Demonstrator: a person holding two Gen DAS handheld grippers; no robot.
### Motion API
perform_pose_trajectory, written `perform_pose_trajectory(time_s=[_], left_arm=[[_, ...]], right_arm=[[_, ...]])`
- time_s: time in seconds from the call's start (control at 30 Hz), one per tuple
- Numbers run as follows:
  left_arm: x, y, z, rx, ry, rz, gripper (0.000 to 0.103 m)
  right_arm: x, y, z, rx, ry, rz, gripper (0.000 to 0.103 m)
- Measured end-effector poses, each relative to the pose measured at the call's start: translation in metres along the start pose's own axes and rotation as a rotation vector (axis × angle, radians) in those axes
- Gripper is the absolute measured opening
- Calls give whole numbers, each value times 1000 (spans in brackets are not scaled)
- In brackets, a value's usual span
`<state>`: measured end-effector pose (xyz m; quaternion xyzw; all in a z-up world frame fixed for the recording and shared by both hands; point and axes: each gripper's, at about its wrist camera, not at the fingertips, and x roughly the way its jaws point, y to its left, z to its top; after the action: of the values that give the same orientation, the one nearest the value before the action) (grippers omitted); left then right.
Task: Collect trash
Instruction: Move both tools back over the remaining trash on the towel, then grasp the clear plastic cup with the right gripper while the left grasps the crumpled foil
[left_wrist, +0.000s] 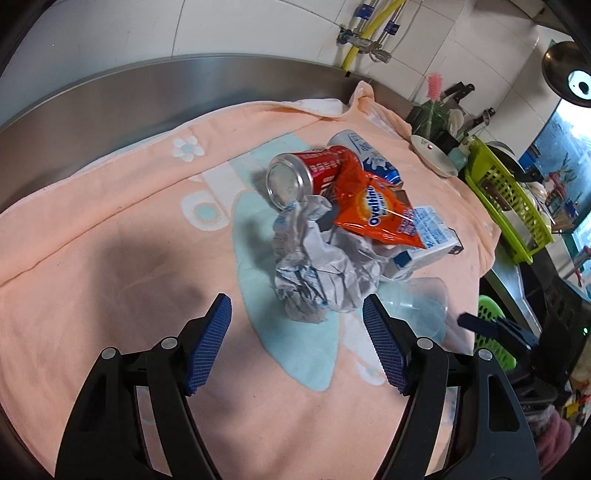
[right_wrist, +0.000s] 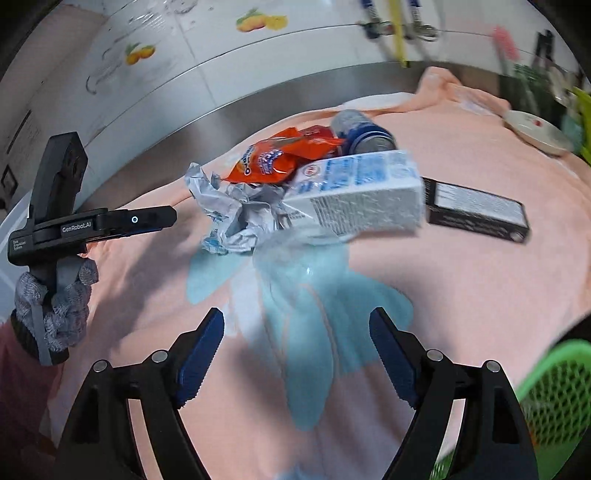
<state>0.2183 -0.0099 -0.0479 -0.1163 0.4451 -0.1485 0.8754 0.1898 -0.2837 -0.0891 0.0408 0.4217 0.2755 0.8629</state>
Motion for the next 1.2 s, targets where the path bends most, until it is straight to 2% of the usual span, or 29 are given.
perform_pose_trajectory(time_s=[0.23,0.63,0.73,0.8,0.93,0.97,1.0,1.2], left_arm=[[11,2,6,35,11,-28,73],[34,-8,15,64,39,-65,76],[42,-11,18,75,47,-69,79],[47,-11,19,81,51,-63,79],[59,-5,26,65,57,-73,79],[61,-4,27,62,58,-94,79],[63,-4,27,68,58,-116,79],[68,-10,25,101,45,-140,76]], right_arm=[[33,-8,24,-50,37,86,83],[60,-15,41,-37,75,129,83],[63,-16,43,-33,81,134,76],[63,-16,41,-34,79,135,65],[60,-14,38,-30,64,142,64],[57,-12,34,-33,61,140,64],[56,-9,33,-36,58,138,63],[39,1,22,-23,29,139,63]])
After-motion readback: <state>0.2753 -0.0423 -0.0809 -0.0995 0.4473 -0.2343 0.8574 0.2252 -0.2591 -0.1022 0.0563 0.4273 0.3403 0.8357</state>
